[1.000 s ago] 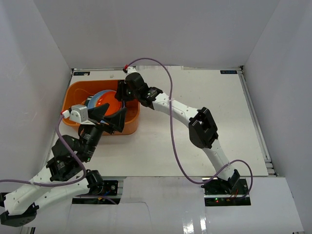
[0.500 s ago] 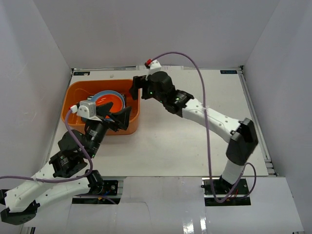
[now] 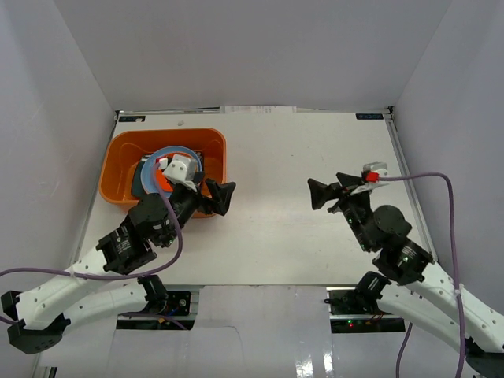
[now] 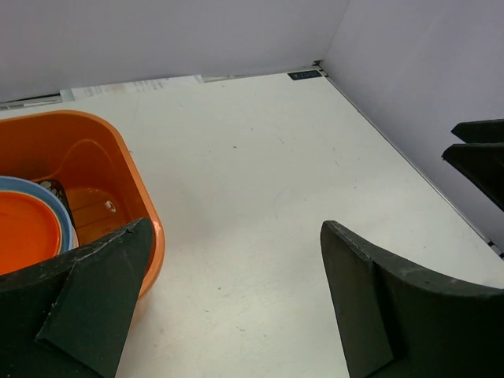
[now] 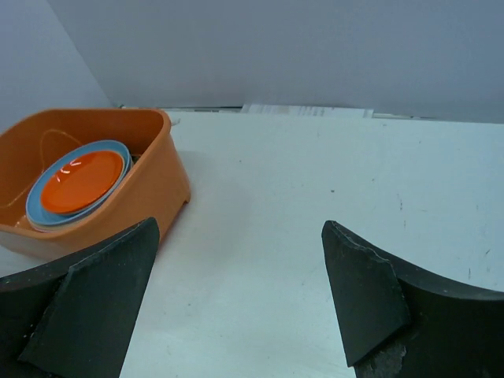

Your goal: Place the plates into the plastic bin on the countertop

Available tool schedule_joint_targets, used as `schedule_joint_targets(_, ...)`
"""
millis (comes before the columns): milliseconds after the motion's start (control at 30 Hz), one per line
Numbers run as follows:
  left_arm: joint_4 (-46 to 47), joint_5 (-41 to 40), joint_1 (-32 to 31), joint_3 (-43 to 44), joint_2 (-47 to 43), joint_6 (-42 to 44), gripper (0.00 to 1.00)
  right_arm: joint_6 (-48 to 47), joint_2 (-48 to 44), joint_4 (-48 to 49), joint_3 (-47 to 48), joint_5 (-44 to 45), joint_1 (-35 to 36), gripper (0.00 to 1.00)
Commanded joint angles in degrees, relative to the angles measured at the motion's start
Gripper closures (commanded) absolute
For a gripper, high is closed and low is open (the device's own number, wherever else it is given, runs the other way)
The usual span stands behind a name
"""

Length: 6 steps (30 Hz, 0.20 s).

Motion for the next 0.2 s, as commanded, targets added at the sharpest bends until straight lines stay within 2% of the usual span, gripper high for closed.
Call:
schedule_joint_targets(0, -2.2, 1.3, 0.1, 0.1, -0.2, -2.6, 0.02, -1.9, -4.3, 5.5, -5.7, 3.8, 0.0, 0.1)
schedule_joint_targets(167, -2.8, -1.1, 0.0, 2.1, 1.1, -5.0, 0.02, -6.3, -6.3, 6.6, -4.9, 4.7, 0.1, 0.1)
